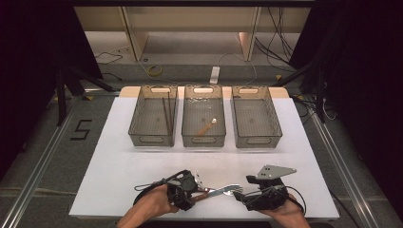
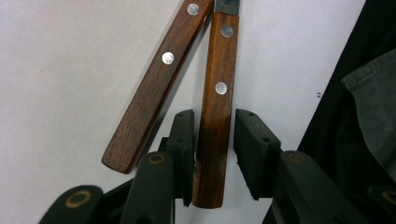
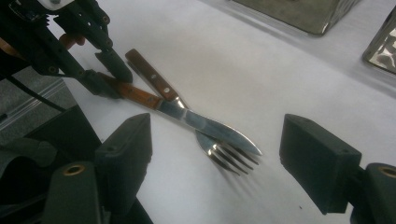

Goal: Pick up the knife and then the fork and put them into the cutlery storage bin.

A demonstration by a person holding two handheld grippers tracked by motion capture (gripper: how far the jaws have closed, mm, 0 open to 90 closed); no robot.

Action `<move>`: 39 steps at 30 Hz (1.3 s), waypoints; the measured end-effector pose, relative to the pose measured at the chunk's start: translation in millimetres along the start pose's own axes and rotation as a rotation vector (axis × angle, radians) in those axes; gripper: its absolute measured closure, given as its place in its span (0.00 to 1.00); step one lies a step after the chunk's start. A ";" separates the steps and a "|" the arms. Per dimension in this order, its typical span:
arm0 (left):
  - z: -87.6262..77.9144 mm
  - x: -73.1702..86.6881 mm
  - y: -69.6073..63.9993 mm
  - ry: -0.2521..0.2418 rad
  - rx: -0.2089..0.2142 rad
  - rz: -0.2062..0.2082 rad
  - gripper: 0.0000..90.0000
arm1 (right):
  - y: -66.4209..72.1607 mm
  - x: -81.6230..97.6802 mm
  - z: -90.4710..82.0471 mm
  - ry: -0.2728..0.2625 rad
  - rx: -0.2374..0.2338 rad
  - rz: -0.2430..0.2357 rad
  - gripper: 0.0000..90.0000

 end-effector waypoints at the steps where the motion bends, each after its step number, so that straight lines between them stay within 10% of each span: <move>1: 0.1 -0.1 -0.3 0.002 -0.002 0.005 0.74 | 0.0 0.1 0.0 0.001 -0.001 -0.002 0.29; 24: 0.3 -2.2 -5.3 0.034 -0.036 0.042 0.82 | 0.3 0.1 0.0 0.003 0.000 -0.001 0.29; 39: -8.1 -5.6 -4.4 -0.042 -0.019 0.017 0.84 | -0.1 -0.8 -1.6 -0.007 0.001 0.002 0.29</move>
Point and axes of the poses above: each handheld gripper's, and its own axes: z roughly forward along the jaws, x roughly out of its underside, y roughly to its left, the point moved 6 cm from there along z, roughly forward along the jaws, and after that the axes turned 2 degrees about -y, right-handed, at the moved point
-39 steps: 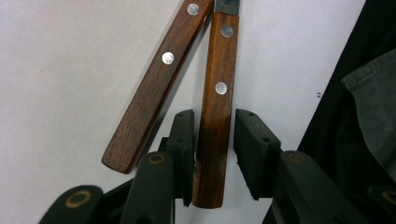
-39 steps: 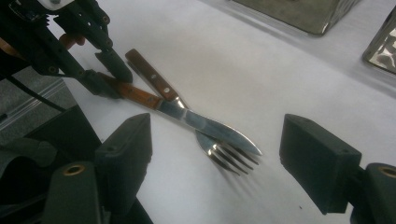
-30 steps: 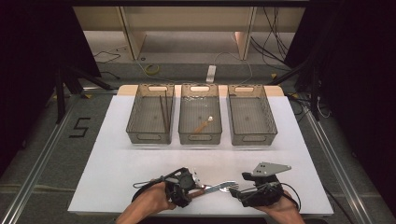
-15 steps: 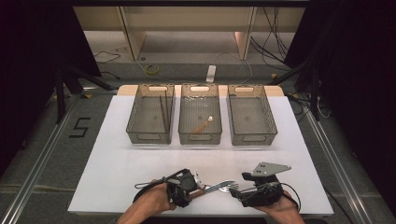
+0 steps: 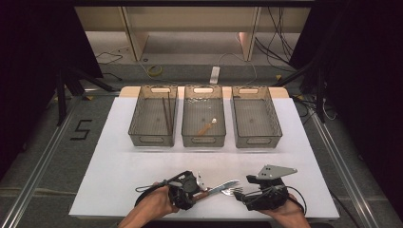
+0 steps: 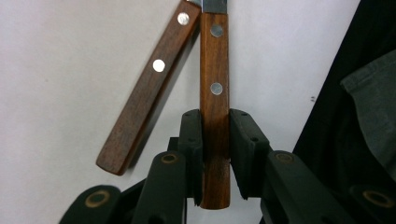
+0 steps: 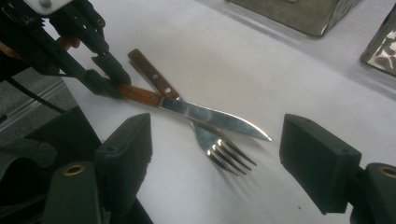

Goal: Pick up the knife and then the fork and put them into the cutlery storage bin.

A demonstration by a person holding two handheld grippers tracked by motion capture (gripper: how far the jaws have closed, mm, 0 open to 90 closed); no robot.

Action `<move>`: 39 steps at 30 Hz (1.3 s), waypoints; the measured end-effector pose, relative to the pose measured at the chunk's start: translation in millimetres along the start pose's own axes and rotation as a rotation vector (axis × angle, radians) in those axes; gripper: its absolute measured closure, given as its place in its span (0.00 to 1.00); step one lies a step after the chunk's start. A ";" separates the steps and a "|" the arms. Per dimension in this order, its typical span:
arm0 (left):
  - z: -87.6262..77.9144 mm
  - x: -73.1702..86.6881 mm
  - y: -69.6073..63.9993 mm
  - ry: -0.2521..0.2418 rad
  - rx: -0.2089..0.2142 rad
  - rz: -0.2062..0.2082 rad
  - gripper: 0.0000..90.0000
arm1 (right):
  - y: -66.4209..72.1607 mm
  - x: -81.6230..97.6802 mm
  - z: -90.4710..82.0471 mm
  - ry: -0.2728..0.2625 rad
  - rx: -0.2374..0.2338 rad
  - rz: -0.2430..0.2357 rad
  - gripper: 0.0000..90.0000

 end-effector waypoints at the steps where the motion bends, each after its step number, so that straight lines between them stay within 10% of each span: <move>1: -2.7 -0.9 1.0 -0.011 -0.002 0.003 0.84 | -0.2 -0.2 -0.3 -0.001 0.001 0.001 0.29; 10: -19.5 -11.2 10.6 -0.189 0.010 -0.098 0.84 | -1.1 -5.7 -1.6 -0.062 0.039 0.065 0.32; 18: -24.0 -17.3 13.7 -0.282 0.017 -0.170 0.84 | 4.5 -13.1 11.6 -0.100 -0.018 0.210 0.38; 23: -28.8 -20.4 14.4 -0.348 0.014 -0.192 0.84 | 10.9 -19.1 21.1 -0.102 -0.053 0.215 0.42; 39: -34.7 -25.8 10.7 -0.425 0.012 -0.216 0.84 | 20.6 -38.5 45.1 -0.135 -0.174 0.313 0.58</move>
Point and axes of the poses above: each handheld gripper's, and its own axes: z roughly forward along the jaws, x roughly out of its underside, y roughly to its left, the point moved 6 cm from there along z, roughly forward along the jaws, and after that the axes turned 2 degrees about -y, right-handed, at the moved point
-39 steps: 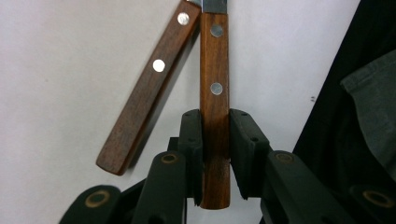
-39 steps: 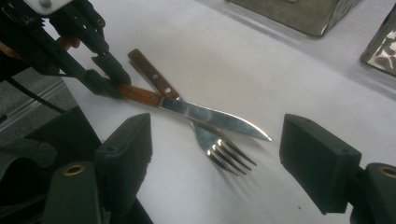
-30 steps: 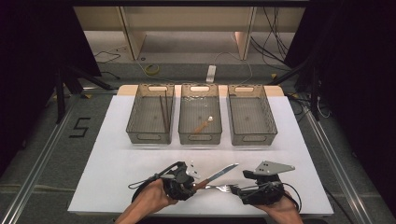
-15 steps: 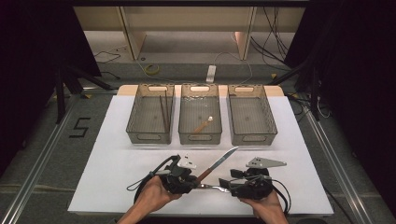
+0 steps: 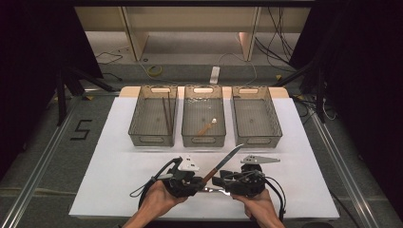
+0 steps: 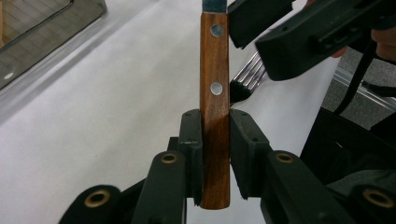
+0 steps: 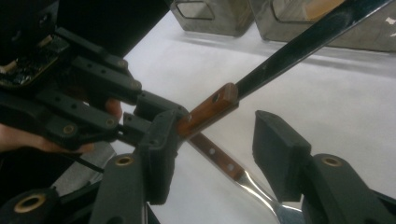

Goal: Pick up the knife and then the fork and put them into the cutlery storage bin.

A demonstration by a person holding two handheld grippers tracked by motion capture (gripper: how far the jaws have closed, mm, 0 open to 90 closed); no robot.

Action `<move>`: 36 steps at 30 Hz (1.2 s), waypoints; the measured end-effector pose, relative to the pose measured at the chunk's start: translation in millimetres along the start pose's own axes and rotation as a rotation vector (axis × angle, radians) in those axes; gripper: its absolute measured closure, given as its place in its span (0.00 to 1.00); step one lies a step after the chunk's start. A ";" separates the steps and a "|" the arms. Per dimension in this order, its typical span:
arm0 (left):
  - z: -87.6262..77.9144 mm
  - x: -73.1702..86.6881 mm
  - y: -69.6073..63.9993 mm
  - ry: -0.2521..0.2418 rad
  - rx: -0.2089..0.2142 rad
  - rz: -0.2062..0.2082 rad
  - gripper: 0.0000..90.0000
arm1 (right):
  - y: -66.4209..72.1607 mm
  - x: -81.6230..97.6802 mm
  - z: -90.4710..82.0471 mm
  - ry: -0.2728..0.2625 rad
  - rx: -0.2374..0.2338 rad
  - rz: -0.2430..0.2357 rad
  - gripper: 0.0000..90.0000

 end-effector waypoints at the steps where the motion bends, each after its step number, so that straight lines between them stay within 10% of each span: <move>1: -0.1 -0.1 -0.3 0.001 0.001 0.003 0.84 | -0.1 -0.5 0.6 -0.001 -0.005 0.004 0.59; 36: 2.3 -3.4 -12.3 -0.062 0.016 0.024 0.83 | 3.8 -8.7 1.3 -0.026 -0.133 0.146 0.90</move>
Point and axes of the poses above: each handheld gripper's, and its own axes: z roughly forward along the jaws, x roughly out of its underside, y roughly to its left, the point moved 6 cm from there along z, roughly forward along the jaws, and after that the axes turned 2 degrees about -y, right-handed, at the moved point
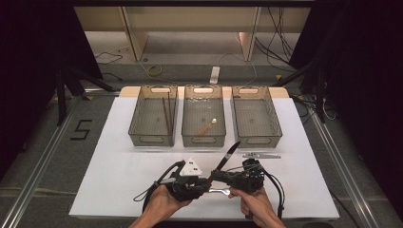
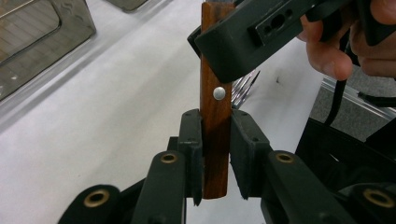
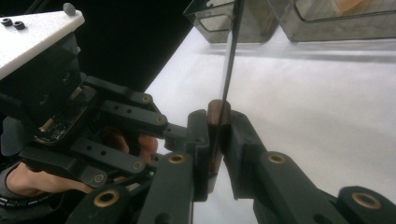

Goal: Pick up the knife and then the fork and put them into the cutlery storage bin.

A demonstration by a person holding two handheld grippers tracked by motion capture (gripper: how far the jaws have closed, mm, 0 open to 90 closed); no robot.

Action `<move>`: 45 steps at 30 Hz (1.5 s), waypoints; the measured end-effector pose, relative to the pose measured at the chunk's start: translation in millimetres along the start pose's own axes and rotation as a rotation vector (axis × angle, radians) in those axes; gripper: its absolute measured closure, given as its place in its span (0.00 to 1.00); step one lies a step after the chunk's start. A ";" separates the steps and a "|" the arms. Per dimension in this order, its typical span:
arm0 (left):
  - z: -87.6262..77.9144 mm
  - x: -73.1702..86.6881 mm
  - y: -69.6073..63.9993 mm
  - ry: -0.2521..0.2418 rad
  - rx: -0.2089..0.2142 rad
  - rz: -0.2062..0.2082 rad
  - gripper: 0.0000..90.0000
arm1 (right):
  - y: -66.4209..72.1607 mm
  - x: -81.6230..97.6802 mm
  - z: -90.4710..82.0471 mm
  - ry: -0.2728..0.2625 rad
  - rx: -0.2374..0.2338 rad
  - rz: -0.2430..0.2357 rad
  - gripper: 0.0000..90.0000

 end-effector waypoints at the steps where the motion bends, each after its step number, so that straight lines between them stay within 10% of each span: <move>1: -0.2 -0.4 0.1 -0.002 0.004 -0.004 0.82 | 0.7 -0.4 -0.6 0.002 -0.002 -0.007 0.90; 10: 0.0 2.9 4.7 0.044 0.011 -0.007 0.37 | -3.4 -10.7 -13.8 0.002 0.041 -0.060 0.91; 28: -16.4 15.6 33.3 0.088 -0.056 0.037 0.28 | -40.4 -52.5 -54.5 -0.025 0.150 -0.053 0.90; 45: -19.4 22.5 43.4 0.115 -0.075 0.023 0.23 | -70.1 -135.0 -73.9 -0.009 0.256 -0.028 0.90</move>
Point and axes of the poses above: each handheld gripper's, and its own axes: z roughly forward along the jaws, x roughly out of its underside, y roughly to its left, the point moved 6 cm from there along z, roughly forward along the jaws, and after that the axes turned 2 degrees about -y, right-handed, at the moved point
